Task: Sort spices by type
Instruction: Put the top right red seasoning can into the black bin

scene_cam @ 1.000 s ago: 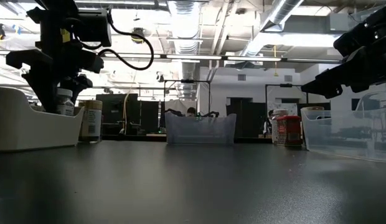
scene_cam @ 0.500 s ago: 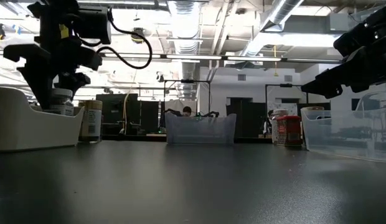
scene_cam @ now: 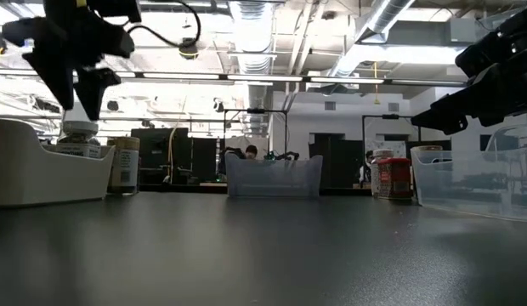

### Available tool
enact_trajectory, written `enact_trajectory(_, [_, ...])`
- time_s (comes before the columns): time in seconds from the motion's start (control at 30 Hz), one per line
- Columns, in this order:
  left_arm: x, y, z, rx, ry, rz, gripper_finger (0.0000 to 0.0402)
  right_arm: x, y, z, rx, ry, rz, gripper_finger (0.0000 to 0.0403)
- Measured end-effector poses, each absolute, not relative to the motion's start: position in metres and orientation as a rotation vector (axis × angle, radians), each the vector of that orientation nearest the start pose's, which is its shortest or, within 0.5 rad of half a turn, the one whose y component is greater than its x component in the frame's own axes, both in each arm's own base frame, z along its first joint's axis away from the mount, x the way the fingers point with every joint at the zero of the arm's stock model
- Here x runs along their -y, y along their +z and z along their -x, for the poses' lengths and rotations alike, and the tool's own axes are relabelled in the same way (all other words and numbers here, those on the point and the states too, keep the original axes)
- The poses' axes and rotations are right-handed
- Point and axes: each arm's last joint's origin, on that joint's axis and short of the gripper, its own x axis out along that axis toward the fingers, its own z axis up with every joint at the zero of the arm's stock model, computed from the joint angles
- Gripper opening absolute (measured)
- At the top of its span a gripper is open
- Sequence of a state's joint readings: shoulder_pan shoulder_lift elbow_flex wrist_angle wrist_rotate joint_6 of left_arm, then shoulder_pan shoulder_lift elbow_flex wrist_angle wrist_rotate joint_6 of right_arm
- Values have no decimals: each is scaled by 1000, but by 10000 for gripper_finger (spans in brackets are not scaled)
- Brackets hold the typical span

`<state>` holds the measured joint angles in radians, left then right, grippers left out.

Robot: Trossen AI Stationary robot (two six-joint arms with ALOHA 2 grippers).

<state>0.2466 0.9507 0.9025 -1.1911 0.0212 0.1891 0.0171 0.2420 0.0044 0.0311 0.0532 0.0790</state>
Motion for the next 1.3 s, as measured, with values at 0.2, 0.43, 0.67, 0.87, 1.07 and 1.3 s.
enact_trajectory(0.2, [-33, 287, -133, -1109, 167, 92, 275, 0, 148, -111, -205, -44, -71, 295])
enact_trajectory(0.43, [-35, 296, -140, -957, 170, 53, 275, 0, 148, -111, -205, -44, -71, 295])
enact_trajectory(0.67, [-41, 307, -166, -728, 201, 55, 275, 0, 148, -111, -205, -44, -71, 295])
enact_trajectory(0.87, [-47, 306, -189, -663, 206, 19, 275, 0, 148, -111, -204, -44, -72, 295])
enact_trajectory(1.07, [-53, 298, -210, -648, 215, 43, 275, 0, 148, -111, -205, -44, -71, 295])
enact_trajectory(1.3, [-58, 288, -230, -633, 247, 140, 275, 0, 148, -111, -201, -44, -71, 295])
